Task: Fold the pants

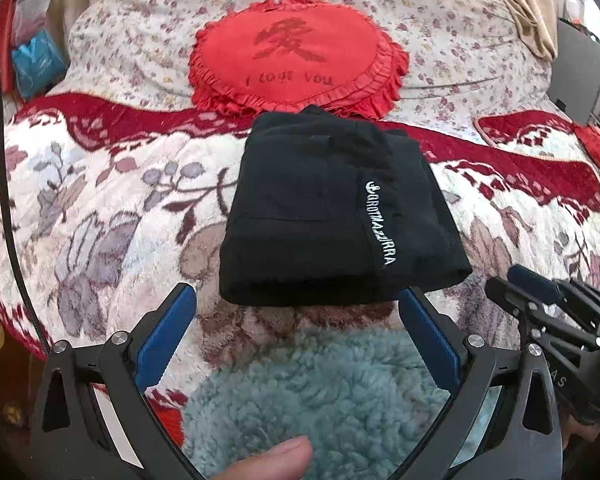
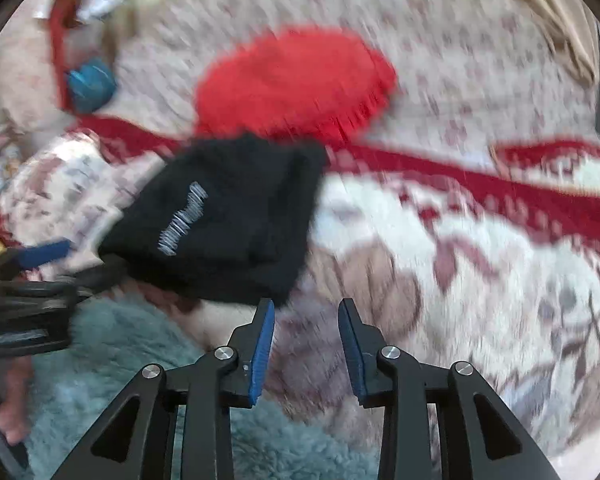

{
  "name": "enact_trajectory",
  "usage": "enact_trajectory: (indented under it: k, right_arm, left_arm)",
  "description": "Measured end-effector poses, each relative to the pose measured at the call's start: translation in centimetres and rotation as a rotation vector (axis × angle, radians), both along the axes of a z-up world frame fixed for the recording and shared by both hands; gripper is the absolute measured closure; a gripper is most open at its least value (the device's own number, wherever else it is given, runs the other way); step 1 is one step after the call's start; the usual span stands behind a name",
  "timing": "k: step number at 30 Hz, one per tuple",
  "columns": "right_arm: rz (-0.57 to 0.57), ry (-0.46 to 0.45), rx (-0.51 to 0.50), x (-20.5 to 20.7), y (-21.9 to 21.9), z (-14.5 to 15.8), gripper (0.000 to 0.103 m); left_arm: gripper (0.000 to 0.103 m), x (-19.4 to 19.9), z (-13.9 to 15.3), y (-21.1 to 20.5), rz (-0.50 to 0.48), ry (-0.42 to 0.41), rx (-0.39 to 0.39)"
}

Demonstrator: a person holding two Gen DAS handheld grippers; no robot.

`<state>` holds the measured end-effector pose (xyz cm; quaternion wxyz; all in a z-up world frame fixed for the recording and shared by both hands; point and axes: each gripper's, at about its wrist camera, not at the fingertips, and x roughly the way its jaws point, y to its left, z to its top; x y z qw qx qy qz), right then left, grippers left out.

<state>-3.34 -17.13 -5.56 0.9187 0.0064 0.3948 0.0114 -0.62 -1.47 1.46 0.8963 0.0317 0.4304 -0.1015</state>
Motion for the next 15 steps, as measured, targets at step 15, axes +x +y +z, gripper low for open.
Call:
enact_trajectory:
  k: [15]
  right_arm:
    - [0.101,-0.105,-0.025,-0.4,2.5,-0.9,0.071]
  left_arm:
    - [0.001,-0.2,-0.5,-0.5,0.029,-0.014,0.045]
